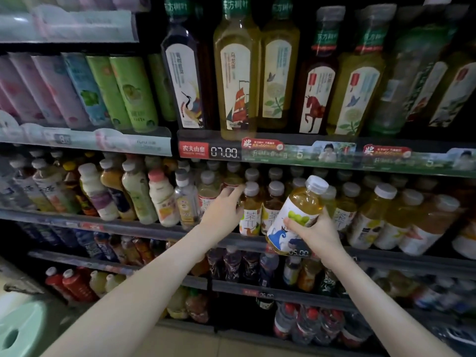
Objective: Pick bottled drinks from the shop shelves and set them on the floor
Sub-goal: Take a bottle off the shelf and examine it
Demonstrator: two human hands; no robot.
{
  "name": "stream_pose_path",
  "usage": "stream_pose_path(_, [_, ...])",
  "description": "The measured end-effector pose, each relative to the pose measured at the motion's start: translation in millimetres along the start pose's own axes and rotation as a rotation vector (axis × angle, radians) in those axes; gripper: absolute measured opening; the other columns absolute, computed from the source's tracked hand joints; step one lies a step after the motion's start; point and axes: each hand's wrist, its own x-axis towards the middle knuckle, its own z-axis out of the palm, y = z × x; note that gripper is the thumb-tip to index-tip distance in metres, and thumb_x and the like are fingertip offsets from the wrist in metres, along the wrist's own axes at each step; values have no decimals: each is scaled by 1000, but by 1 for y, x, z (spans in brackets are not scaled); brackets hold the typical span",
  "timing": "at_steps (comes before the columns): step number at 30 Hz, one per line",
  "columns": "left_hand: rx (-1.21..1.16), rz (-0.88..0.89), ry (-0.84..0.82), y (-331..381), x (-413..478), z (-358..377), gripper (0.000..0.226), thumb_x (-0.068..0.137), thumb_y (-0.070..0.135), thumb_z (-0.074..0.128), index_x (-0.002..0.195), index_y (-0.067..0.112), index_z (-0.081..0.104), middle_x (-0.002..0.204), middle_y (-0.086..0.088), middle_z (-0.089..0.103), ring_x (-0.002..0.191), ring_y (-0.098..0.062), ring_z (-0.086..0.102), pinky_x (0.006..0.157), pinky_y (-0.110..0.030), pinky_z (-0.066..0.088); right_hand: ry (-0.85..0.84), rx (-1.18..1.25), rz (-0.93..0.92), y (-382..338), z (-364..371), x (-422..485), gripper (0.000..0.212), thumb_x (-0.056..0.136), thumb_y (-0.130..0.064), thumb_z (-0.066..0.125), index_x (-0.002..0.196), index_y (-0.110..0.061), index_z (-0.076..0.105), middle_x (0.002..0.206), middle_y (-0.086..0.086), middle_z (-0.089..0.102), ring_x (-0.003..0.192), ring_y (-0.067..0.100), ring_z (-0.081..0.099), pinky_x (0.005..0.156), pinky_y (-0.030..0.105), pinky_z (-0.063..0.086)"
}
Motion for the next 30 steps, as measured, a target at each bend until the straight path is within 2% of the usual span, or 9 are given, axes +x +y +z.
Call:
stream_pose_path(2, [9,-8,-71,5,16,9,56,95,22,49,147,24,27,129,-18,44,106,-38,55,81,-40,48,2,15,32,4,1,0,62,66,-24,88,116,-21,51,99,-17,63,86,-7,59,67,14,45])
stream_pose_path(5, [55,-24,-180,5,34,16,56,96,28,48,147,24,25,131,-22,42,107,-43,53,82,-43,47,14,17,50,7,3,-2,64,66,-23,87,118,-21,50,103,-14,64,92,-2,60,70,16,45])
stream_pose_path(12, [87,-40,-310,-1,56,13,76,94,62,38,152,25,7,120,-20,60,105,-38,60,80,-40,50,69,13,99,5,20,-6,63,67,-21,87,118,-20,51,100,-15,64,88,-6,59,67,12,44])
stream_pose_path(17, [132,-11,-293,7,65,14,64,101,43,36,152,22,4,112,-21,61,96,-37,61,69,-37,45,112,10,120,12,33,-13,57,66,-24,88,111,-26,52,95,-20,63,80,-11,61,62,9,45])
stream_pose_path(19, [106,-17,-293,2,63,14,62,101,38,37,152,22,6,109,-21,61,96,-39,60,70,-39,45,131,11,131,15,32,-15,52,66,-23,88,102,-33,52,93,-21,64,76,-15,61,57,5,45])
stream_pose_path(21, [55,-34,-283,-8,60,12,55,100,36,38,149,20,17,106,-20,61,97,-40,60,71,-39,44,156,22,160,18,29,-15,52,65,-23,88,101,-34,53,94,-19,65,78,-12,63,57,5,45])
stream_pose_path(23, [-24,-38,-254,-20,59,9,40,100,31,39,135,13,32,98,-20,60,93,-41,61,66,-38,41,180,43,194,20,25,-14,52,66,-23,88,104,-34,54,95,-17,67,82,-6,64,60,9,46])
stream_pose_path(25, [-104,-61,-233,-29,58,6,33,101,29,40,127,10,36,98,-22,59,92,-40,60,65,-36,38,202,53,211,23,21,-13,53,66,-23,88,106,-33,54,94,-18,67,81,-7,64,58,9,48])
stream_pose_path(30, [-134,11,-243,-31,51,3,40,100,33,43,132,12,32,102,-21,63,91,-40,62,68,-38,48,259,35,259,30,21,-16,70,64,-26,88,124,-22,52,105,-8,67,96,12,66,83,35,56])
